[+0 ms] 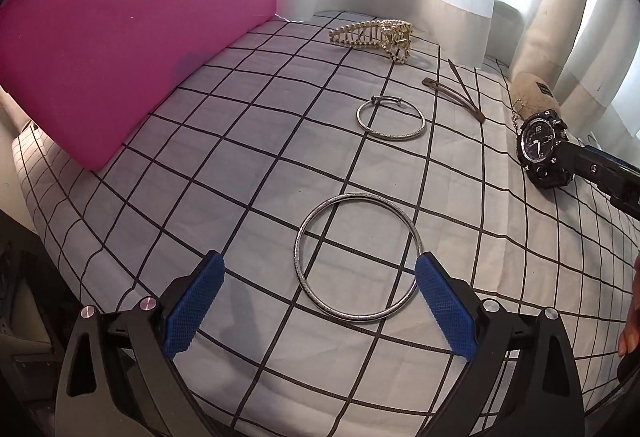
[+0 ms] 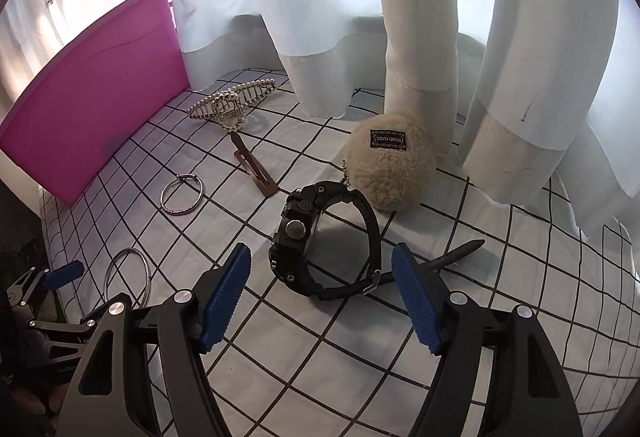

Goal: Organize jewelry
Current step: 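Grasp the large silver hoop with the left tool while the right tool grasps the black watch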

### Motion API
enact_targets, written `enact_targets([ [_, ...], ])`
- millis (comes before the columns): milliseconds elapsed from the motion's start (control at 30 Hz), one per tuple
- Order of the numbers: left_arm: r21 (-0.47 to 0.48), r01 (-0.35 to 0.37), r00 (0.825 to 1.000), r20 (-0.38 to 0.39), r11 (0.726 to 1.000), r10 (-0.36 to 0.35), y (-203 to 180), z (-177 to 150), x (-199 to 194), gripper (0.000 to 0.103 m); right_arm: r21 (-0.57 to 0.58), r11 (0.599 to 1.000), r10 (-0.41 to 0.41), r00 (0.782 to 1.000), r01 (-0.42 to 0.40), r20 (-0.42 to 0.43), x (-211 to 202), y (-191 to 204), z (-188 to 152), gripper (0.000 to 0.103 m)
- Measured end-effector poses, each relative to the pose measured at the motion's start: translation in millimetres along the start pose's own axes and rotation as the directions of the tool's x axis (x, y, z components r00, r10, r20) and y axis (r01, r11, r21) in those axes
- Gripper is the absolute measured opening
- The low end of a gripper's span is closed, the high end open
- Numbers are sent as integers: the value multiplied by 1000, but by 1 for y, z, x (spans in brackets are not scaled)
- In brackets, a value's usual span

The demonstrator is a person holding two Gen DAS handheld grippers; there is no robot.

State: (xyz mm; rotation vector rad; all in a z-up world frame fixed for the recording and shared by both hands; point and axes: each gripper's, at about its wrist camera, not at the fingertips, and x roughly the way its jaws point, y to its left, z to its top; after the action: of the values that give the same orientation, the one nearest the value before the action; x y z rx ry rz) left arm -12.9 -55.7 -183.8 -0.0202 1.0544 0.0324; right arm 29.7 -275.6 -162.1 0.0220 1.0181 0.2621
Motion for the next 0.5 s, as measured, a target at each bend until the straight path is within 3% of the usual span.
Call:
enact_targets([
  [500, -50, -41, 999, -1, 998, 41, -11, -3, 9, 95, -33, 999, 0, 997, -3, -74, 39, -4, 7, 70],
])
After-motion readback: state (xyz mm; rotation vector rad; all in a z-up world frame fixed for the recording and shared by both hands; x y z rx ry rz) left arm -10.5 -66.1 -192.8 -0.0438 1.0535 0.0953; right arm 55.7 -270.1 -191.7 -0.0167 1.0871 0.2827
